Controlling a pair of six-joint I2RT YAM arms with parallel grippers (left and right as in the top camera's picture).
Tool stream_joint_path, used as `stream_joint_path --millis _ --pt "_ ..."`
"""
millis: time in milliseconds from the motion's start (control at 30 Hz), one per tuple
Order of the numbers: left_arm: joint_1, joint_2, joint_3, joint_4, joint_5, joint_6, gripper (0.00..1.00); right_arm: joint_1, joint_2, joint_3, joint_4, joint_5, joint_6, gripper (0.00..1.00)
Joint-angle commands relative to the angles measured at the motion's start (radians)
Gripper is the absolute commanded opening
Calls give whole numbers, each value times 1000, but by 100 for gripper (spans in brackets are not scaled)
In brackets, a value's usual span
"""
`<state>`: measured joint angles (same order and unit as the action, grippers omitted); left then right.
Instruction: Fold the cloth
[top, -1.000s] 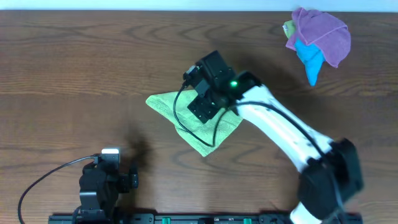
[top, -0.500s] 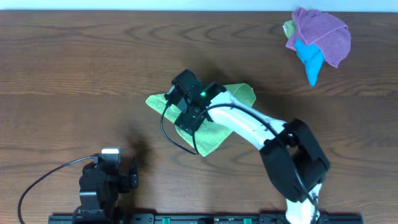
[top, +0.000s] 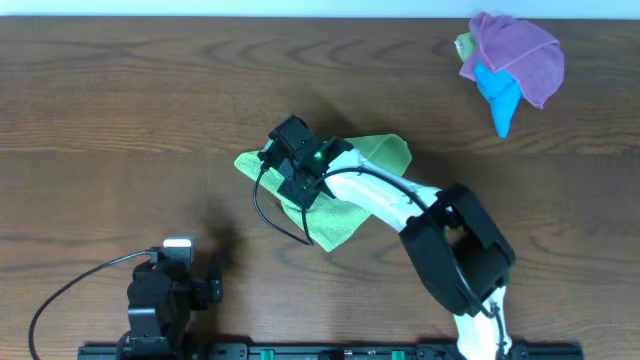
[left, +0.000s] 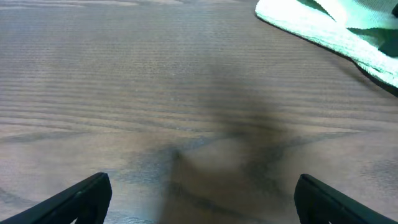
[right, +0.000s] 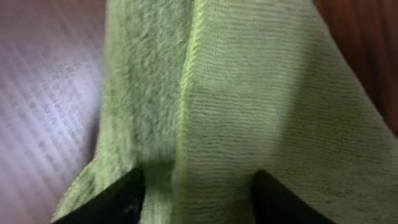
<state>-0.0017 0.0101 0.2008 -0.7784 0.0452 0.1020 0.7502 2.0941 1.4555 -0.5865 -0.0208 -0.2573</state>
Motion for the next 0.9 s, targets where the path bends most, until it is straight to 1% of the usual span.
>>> stream_joint_path --millis 0,100,167,267,400,500,567,767,867 --pt "3 -6 -21 -32 7 2 95 3 21 -5 26 55 12 44" --pt "3 -6 -21 -32 7 2 95 3 21 -4 60 100 17 27" --pt "3 -6 -21 -32 7 2 95 3 21 -3 61 104 17 13" --pt "3 -6 -21 -32 7 2 95 3 21 -3 60 125 18 1" --pt "3 -6 -21 -32 7 2 95 8 17 19 52 227 17 1" --pt "3 -6 -21 -32 8 2 95 9 11 68 71 296 13 1" --pt "3 -6 -21 -32 8 2 95 8 11 107 93 321 -15 1" --pt "3 -6 -21 -32 30 2 95 -2 11 157 274 414 -101 1" --pt "3 -6 -21 -32 30 2 95 -13 11 158 334 509 -126 1"
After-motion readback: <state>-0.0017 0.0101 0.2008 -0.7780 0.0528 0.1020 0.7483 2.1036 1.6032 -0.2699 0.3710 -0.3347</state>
